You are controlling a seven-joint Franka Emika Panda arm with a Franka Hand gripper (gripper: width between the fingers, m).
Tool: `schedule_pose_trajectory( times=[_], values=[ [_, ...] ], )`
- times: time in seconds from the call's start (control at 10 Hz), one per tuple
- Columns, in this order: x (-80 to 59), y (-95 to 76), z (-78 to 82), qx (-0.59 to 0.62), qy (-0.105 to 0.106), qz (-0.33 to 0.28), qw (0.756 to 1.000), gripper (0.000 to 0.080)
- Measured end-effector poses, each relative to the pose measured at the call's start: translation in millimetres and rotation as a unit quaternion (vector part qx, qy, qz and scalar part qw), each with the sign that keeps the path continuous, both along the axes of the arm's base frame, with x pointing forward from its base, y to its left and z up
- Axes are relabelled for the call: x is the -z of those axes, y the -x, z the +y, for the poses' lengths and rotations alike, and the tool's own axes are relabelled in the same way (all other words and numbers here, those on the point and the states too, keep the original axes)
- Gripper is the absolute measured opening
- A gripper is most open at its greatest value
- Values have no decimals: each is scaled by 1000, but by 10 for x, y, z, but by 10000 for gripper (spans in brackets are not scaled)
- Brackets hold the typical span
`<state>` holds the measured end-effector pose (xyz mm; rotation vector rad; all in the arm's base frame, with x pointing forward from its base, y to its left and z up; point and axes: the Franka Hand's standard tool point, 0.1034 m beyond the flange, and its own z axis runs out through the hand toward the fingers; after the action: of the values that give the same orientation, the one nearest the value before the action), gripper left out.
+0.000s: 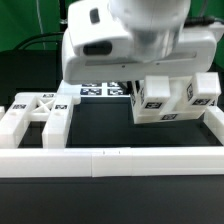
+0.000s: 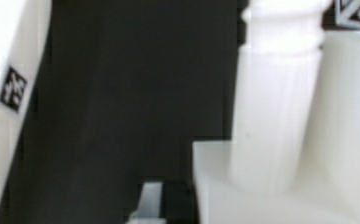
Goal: Assemble chair
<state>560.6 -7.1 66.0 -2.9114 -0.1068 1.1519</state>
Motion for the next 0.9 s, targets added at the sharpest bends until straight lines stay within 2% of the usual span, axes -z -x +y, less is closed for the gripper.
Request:
schedule_pose_trajectory(
  times=[0.1,0.2,0.4,0.5,0.6,0.7,0.8,0.9],
  values=[
    [37,19,-50,2,0,23,1000,33],
    [5,122,-71,8,2,74,997,34],
    [23,196,-24,8,14,142,990,34],
    [-28,294,5,7,14,160,987,34],
    [-91,468,41,12,13,190,982,34],
    [3,492,32,19,20,210,977,34],
    [76,414,43,15,21,189,982,34],
    [84,410,58,13,22,177,984,34]
  ],
)
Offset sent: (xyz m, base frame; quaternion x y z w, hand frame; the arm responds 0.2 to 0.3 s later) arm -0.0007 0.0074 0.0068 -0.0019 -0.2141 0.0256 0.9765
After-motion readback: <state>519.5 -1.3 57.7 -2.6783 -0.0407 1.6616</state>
